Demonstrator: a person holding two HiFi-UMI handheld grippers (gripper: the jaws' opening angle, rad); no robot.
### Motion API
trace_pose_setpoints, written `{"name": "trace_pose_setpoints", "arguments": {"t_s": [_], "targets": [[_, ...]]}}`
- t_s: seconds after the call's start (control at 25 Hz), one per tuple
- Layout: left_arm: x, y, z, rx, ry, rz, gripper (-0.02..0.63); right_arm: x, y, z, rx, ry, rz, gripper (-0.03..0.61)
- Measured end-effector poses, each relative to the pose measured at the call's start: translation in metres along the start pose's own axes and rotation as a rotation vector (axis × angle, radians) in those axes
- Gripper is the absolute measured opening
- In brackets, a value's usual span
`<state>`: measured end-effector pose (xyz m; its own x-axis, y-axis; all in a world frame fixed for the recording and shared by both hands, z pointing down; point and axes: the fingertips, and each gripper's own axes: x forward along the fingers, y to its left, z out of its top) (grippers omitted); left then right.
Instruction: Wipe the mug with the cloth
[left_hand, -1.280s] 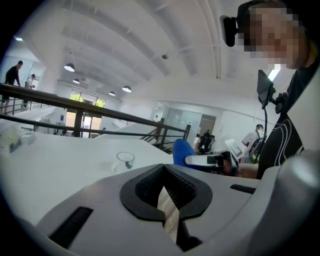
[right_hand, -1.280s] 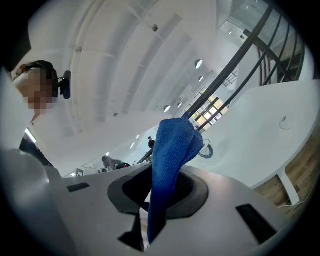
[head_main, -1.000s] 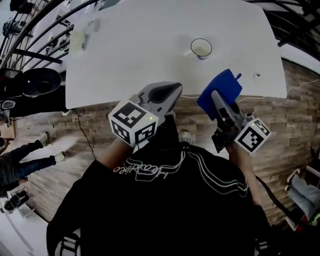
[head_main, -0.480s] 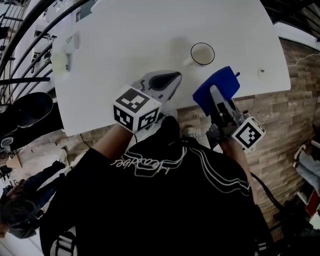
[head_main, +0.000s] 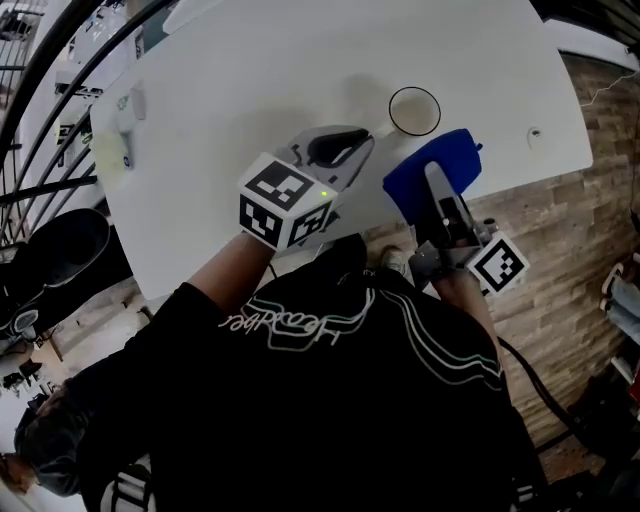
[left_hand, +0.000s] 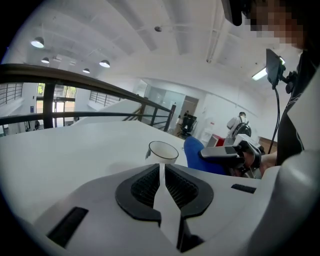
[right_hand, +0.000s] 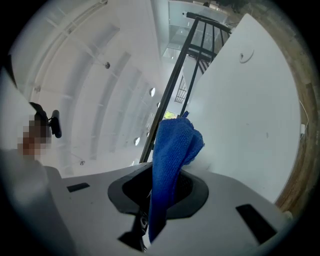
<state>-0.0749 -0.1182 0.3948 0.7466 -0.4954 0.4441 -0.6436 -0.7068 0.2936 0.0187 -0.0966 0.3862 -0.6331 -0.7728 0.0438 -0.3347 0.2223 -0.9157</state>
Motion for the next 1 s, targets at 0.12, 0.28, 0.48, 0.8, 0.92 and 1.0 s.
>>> {"name": "trace_pose_setpoints", "arguments": {"t_s": [0.12, 0.28, 0.48, 0.8, 0.92, 1.0], "targets": [[0.015, 0.005, -0.008, 0.041, 0.028, -0.015, 0.073, 0.002, -0.01, -0.002, 0.035, -0.008, -0.022, 0.054], [0.029, 0.012, -0.016, 0.069, 0.061, -0.052, 0.091, 0.008, -0.018, 0.002, 0.088, -0.058, -0.025, 0.054], [0.037, 0.009, -0.022, 0.064, 0.079, -0.118, 0.091, 0.015, -0.026, 0.006, 0.191, -0.125, -0.005, 0.055], [0.042, 0.005, -0.023, 0.068, 0.074, -0.142, 0.089, 0.012, -0.034, 0.003, 0.251, -0.137, -0.029, 0.054], [0.043, 0.006, -0.023, 0.069, 0.071, -0.154, 0.087, 0.015, -0.04, 0.0, 0.255, -0.123, -0.042, 0.054], [0.043, 0.009, -0.024, 0.069, 0.069, -0.164, 0.086, 0.019, -0.045, -0.002, 0.25, -0.117, -0.054, 0.054]]}}
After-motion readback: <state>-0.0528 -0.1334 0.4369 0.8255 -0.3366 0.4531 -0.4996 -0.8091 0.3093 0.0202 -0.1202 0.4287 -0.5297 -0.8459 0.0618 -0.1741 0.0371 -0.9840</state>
